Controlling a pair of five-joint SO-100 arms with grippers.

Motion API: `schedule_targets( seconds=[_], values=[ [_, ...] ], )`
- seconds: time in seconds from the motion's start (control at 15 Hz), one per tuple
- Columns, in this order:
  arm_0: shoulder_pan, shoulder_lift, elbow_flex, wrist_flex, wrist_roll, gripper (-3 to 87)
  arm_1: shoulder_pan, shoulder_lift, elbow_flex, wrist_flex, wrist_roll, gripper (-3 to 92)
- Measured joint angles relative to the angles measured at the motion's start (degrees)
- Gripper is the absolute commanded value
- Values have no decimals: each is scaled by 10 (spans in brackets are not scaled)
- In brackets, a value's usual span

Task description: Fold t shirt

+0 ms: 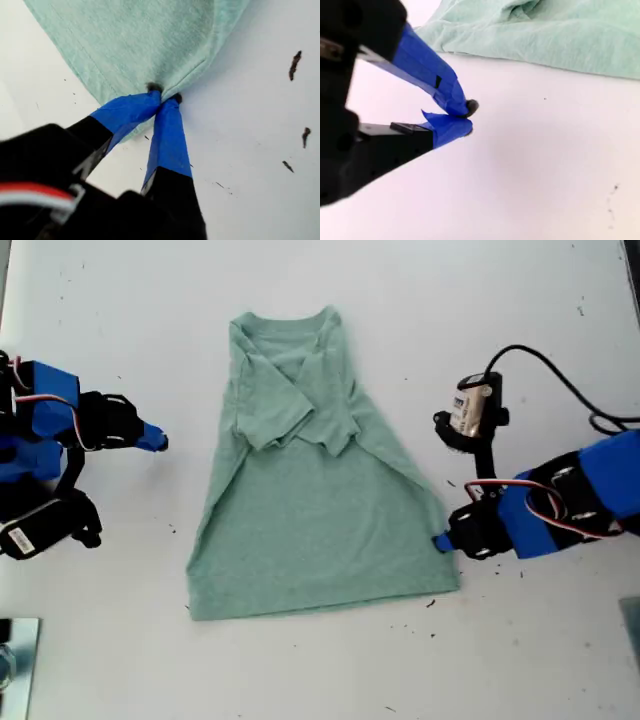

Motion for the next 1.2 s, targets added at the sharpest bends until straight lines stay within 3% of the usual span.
schedule_targets(
  seconds=[0.13, 0.4, 0.53, 0.87, 0.93, 1.0, 1.07, 1.2],
  values=[
    [0, 0, 0, 0, 0, -2, 0, 50, -71, 105, -24, -6],
    [0, 0, 0, 0, 0, -2, 6, 52, -372, 477, -120, -6],
    [0, 0, 0, 0, 0, -2, 8, -11, -514, 544, -145, -6],
    [0, 0, 0, 0, 0, -2, 25, -211, -746, 519, -213, -6],
    [0, 0, 0, 0, 0, -2, 29, -266, -809, 477, -250, 107],
    [0, 0, 0, 0, 0, -2, 30, -301, -820, 409, -280, 313],
    [0, 0, 0, 0, 0, -2, 31, -319, -822, 343, -308, 299],
    [0, 0, 0, 0, 0, -2, 30, -320, -837, 335, -327, 279]
  ],
)
